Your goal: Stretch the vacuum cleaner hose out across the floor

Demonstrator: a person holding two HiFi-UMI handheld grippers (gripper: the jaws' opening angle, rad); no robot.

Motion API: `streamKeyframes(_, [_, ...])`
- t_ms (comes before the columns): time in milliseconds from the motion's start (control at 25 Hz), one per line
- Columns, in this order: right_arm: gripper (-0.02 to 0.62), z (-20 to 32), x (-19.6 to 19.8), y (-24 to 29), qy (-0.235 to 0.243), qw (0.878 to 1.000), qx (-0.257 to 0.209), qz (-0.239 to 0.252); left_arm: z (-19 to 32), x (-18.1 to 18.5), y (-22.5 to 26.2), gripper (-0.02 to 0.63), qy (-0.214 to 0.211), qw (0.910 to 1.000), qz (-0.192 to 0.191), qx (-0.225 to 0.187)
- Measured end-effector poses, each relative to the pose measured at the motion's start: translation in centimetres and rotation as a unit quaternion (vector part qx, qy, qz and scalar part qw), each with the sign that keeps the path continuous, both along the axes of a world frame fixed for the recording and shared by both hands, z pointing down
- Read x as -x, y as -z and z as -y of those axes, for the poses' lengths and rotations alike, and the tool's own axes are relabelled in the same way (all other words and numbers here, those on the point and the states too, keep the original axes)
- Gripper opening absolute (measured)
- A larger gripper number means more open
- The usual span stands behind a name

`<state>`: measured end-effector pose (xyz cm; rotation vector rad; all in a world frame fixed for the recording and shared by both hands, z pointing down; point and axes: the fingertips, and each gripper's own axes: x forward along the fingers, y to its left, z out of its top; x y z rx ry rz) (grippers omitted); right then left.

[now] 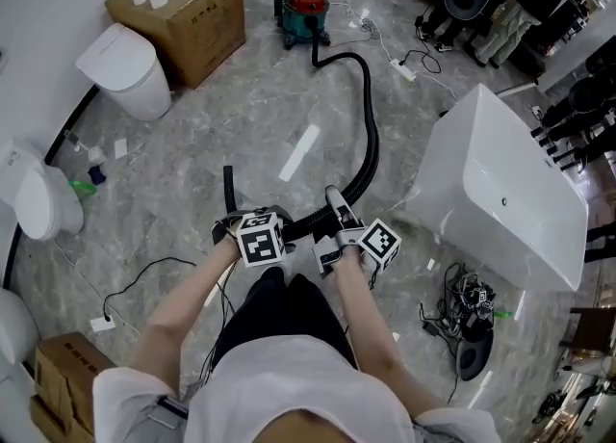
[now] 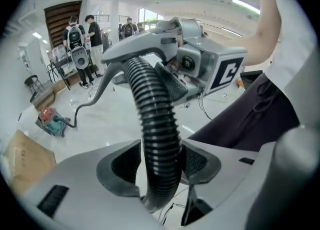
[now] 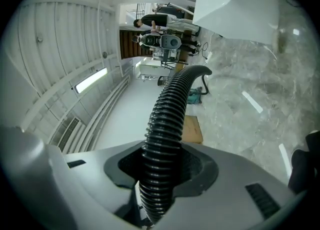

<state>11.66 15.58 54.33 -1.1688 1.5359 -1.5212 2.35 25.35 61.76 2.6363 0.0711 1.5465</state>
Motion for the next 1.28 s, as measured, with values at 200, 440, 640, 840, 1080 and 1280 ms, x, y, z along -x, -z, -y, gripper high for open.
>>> streamKeyframes(200, [0.161, 0.3, -1.0, 0.1, -0.012, 1.000, 0.002, -0.002, 0.6, 2.7, 0.3, 0.207, 0.036, 0.9992, 0.000, 0.016])
streamKeyframes(440, [0.161, 1.2, -1.3, 0.7, -0.014, 1.000, -0.010, -0.007, 1.5, 3.6, 1.6, 0.207, 0.058, 0.9981, -0.016, 0.014])
streamKeyframes(640, [0.161, 1.1, -1.6, 0.6, -0.010, 0.999, -0.009, -0.030, 1.2, 3.6, 3.1, 0.207, 0.057, 0.9974, -0.043, 0.011])
streamKeyframes(840, [0.161, 1.1, -1.8, 0.7, -0.016, 1.000, -0.010, -0.024, 1.6, 1.9, 7.2, 0.206, 0.120, 0.9788, -0.155, 0.058])
streamKeyframes(1080, [0.161, 1.3, -2.5, 0.2, -0.041, 0.999, 0.000, 0.009, 1.5, 0.3, 12.0, 0.206, 0.194, 0.9036, -0.321, 0.207])
streamKeyframes(1280, [0.161, 1.4, -2.9, -0.3, -0.067, 0.997, 0.013, 0.039, 0.9, 0.7, 14.9, 0.206, 0.207, 0.8401, -0.424, 0.268])
